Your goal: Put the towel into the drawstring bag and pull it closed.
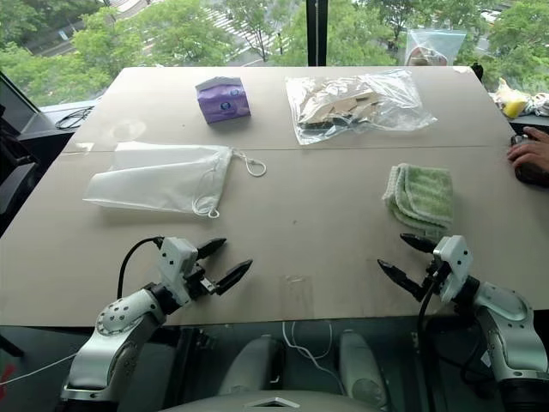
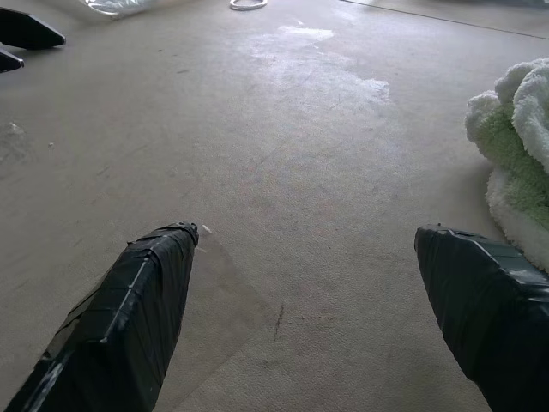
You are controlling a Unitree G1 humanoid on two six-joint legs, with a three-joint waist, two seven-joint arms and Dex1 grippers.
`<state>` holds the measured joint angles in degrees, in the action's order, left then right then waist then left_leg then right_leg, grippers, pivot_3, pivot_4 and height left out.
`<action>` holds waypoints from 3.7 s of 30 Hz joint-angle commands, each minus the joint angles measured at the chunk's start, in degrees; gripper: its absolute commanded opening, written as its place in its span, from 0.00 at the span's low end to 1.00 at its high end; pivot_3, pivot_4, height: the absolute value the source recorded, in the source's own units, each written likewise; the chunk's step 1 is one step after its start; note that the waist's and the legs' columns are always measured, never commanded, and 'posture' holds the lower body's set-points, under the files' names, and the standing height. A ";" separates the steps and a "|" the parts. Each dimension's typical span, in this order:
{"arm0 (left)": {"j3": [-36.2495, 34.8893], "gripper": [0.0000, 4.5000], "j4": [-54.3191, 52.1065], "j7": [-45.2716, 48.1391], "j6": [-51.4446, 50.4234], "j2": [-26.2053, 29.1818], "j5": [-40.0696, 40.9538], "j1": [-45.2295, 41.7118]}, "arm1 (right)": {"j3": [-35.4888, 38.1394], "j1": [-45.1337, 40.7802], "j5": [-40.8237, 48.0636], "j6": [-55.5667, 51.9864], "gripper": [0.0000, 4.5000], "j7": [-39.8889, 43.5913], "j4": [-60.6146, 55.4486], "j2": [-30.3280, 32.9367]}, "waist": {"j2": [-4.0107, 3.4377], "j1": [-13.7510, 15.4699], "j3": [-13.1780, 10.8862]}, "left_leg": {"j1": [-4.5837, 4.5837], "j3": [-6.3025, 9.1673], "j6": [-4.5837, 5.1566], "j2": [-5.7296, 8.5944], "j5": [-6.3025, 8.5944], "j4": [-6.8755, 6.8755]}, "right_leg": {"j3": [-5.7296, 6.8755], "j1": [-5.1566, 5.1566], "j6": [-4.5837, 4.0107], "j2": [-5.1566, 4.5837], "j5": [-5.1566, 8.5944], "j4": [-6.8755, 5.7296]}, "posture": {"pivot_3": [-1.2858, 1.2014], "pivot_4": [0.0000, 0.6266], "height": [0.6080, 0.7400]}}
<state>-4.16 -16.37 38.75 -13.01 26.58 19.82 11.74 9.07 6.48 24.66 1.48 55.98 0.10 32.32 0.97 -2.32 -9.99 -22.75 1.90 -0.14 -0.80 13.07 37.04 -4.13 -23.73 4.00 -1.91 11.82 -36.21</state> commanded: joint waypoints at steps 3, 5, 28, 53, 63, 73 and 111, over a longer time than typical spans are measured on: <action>-3.28 1.00 -2.51 -1.97 -1.18 -0.02 1.45 2.80 | -0.22 -4.25 1.12 1.25 0.96 2.12 2.37 -1.02 | 0.03 -0.35 -0.02 | 0.02 -0.09 0.00 -0.10 0.00 0.01 | -0.01 -0.02 0.00 0.03 0.00 0.02 | 0.52 0.24 1.00; -3.39 1.00 -3.22 -2.50 -1.52 -0.20 1.66 2.84 | -0.15 -4.84 1.30 1.00 0.96 2.40 2.27 -1.34 | 0.03 -0.27 -0.03 | 0.01 -0.10 0.00 -0.17 0.00 0.01 | -0.01 -0.02 0.00 0.08 0.00 0.05 | 0.52 0.24 1.00; -1.43 1.00 -3.58 -9.89 -5.86 -5.58 2.08 -8.84 | -0.88 -9.57 4.01 -2.58 0.96 0.72 -5.19 -3.33 | 0.03 0.12 -0.08 | -0.08 -0.03 0.00 -0.13 0.00 0.00 | 0.04 -0.02 -0.01 0.11 0.00 0.09 | 0.52 0.24 1.00; 4.54 1.00 19.90 -42.47 -2.15 -14.52 -27.35 -32.52 | -1.36 -14.57 11.37 -12.87 0.96 -2.61 -15.10 -3.70 | 0.13 0.38 -0.10 | -0.17 0.20 0.01 0.08 0.00 0.03 | 0.06 0.05 0.24 0.14 -0.16 0.05 | 0.52 0.24 1.00; 4.43 1.00 23.87 -46.33 -1.52 -13.09 -32.59 -33.83 | -1.21 -14.12 10.69 -12.35 0.96 -3.21 -14.93 -3.95 | 0.13 0.37 -0.10 | -0.16 0.19 0.01 0.08 0.00 0.03 | 0.06 0.04 0.25 0.13 -0.16 0.04 | 0.52 0.24 1.00; 3.08 0.94 25.71 -51.37 -2.35 -12.78 -35.90 -35.37 | -0.45 -14.22 9.56 -10.85 0.99 -3.71 -13.72 -4.16 | 0.13 0.33 -0.10 | -0.16 0.21 0.01 0.09 0.00 0.02 | 0.06 0.04 0.25 0.12 -0.16 0.02 | 0.52 0.24 1.00; 2.97 0.02 15.82 -40.75 -3.19 -7.78 -35.95 -34.16 | 3.03 -16.79 -11.99 -12.88 1.00 -27.76 -7.15 0.10 | 0.12 0.28 -0.09 | -0.15 0.16 0.00 0.15 -0.01 0.02 | 0.06 0.00 0.23 0.04 -0.17 -0.08 | 0.52 0.24 1.00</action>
<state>-0.07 1.37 -1.55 -14.15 19.07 -15.72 -23.66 11.24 -9.85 13.02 -11.24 29.26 -5.70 32.53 1.10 -2.05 -10.08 -22.89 2.04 -0.14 -0.66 13.06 37.05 -4.09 -23.73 4.24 -1.87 11.65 -36.29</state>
